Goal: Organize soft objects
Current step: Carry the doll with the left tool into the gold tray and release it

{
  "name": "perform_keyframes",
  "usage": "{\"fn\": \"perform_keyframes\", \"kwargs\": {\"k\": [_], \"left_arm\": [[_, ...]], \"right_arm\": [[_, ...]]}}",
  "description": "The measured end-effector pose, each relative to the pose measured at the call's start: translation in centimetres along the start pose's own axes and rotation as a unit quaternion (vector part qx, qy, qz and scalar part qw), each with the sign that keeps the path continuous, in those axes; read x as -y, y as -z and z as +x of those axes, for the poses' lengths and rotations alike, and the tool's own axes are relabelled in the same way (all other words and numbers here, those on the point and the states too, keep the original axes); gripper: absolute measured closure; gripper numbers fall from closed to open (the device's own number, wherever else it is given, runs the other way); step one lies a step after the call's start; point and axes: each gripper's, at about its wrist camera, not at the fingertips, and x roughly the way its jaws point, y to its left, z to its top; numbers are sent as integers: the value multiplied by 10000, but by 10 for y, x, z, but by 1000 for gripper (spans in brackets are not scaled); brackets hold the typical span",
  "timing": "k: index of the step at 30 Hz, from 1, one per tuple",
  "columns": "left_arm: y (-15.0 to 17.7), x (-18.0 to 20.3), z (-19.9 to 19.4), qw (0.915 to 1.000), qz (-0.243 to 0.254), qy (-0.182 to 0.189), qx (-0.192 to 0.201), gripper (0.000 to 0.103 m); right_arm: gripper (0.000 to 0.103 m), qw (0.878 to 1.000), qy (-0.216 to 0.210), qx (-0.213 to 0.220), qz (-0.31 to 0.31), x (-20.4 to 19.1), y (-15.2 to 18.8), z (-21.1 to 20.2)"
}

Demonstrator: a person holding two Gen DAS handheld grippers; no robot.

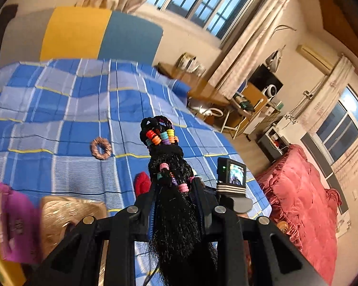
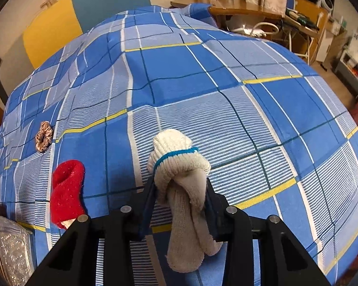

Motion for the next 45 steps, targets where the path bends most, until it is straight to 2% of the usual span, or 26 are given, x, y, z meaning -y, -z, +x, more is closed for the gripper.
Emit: {"fn": "perform_keyframes", "kwargs": {"k": [5,10,14,19,28,32,38,42,43,45], "left_arm": [[14,-19,-51,9994,67,-66,336,78],[27,-54,-86,9987,-60,-229,444,78],[40,-96,-108,9972,-361,-438,487,78],[59,-155,-131,9913,-922,-802,496,78],[111,-239,-122,9786,-1524,-1385,-58,78],[132,-270,-112,9687,-1844,-1654,-172,78],[143,-293,-107,9598,-1845,-2106,-201,77],[150,-305,-106,9549,-1922,-2250,-233,62],[150,-306,-105,9561,-1888,-2227,-244,58],[151,-303,-105,9605,-1787,-2118,-255,57]], "right_arm": [[66,9992,52,278,-269,-11,1,-10],[66,9969,165,492,-595,-25,4,-17],[66,9959,193,620,-635,-28,5,-20],[66,9962,231,656,-528,-23,5,-21],[66,9957,346,730,-459,-20,5,-20],[66,9951,375,818,-411,-18,5,-23],[66,9925,392,1147,-181,-8,6,-42],[66,9882,522,1438,-122,-6,11,-60],[66,9873,535,1489,-109,-6,13,-65],[66,9862,525,1565,-74,-7,18,-74]]}}
